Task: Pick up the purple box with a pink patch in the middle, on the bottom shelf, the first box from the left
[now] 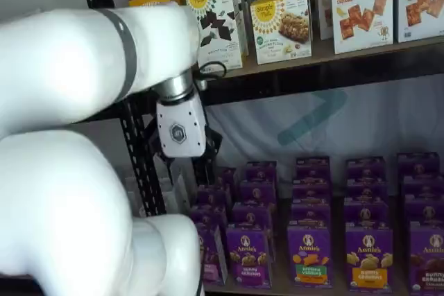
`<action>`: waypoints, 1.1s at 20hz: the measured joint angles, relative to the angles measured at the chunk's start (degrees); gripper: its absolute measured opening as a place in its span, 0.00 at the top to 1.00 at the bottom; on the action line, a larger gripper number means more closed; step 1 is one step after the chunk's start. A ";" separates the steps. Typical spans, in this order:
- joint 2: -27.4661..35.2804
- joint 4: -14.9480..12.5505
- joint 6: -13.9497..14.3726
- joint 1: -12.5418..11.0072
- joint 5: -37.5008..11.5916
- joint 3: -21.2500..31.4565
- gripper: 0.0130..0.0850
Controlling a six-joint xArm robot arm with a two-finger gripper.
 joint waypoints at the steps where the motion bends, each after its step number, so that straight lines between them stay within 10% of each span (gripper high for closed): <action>1: 0.27 -0.21 0.51 0.51 -2.12 1.54 0.00; 22: 28.92 -3.18 8.19 6.77 -40.05 9.41 0.00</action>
